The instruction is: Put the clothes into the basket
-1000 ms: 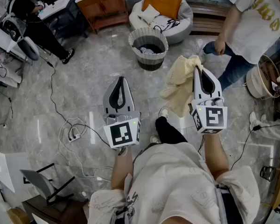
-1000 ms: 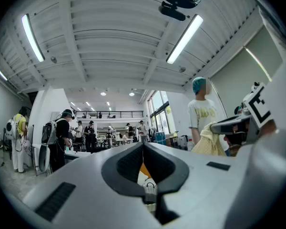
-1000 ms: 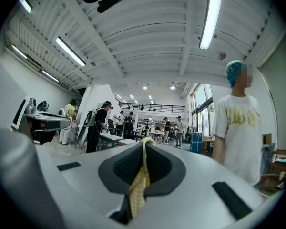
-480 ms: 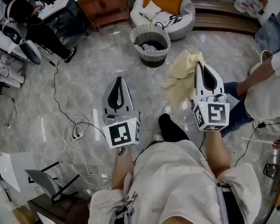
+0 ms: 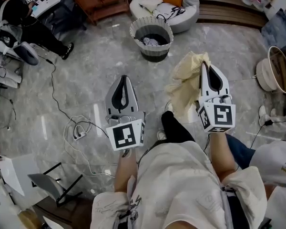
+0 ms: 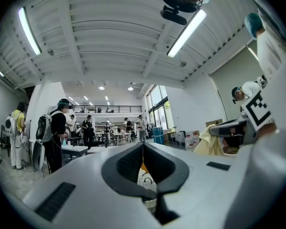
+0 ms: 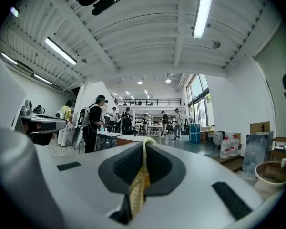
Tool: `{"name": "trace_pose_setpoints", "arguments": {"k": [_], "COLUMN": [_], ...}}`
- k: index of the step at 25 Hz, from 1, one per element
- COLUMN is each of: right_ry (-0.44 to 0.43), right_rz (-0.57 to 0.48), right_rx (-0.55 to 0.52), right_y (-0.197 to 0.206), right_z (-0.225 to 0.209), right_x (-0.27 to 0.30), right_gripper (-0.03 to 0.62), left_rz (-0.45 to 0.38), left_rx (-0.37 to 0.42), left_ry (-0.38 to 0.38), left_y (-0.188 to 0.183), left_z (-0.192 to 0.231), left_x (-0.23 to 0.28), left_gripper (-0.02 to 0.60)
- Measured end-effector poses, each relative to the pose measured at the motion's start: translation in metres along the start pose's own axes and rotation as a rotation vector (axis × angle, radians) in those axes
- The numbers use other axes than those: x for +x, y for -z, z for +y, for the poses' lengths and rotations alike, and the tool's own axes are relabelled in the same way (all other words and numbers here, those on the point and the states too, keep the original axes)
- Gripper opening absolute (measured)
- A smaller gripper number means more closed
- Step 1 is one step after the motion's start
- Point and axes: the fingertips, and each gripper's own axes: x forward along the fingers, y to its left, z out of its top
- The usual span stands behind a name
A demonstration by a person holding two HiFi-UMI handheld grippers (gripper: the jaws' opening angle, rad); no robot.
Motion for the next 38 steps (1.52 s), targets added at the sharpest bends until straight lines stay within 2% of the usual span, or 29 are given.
{"name": "trace_pose_setpoints", "arguments": {"k": [8,17,30,38], "right_ry": [-0.015,0.003,0.005,0.016], "right_rz": [0.059,0.092,0.063,0.060], "right_rx": [0.032,0.067,0.072,0.043], "right_y": [0.028,0.046,0.022,0.014], "right_z": [-0.015,-0.041,-0.085,-0.083], "right_x": [0.050,0.128,0.213,0.251], "right_gripper": [-0.008,-0.008,-0.008,-0.008], "left_rz": [0.049,0.079,0.028,0.019], "left_rx": [-0.023,-0.013,0.000,-0.022], "left_ry": [0.021,0.063,0.047,0.054], "left_y": [0.027,0.041,0.014,0.016], "left_z": [0.004,0.006,0.014,0.035], "left_x": [0.055,0.141,0.244,0.283], "left_gripper": [0.005,0.004,0.003,0.005]}}
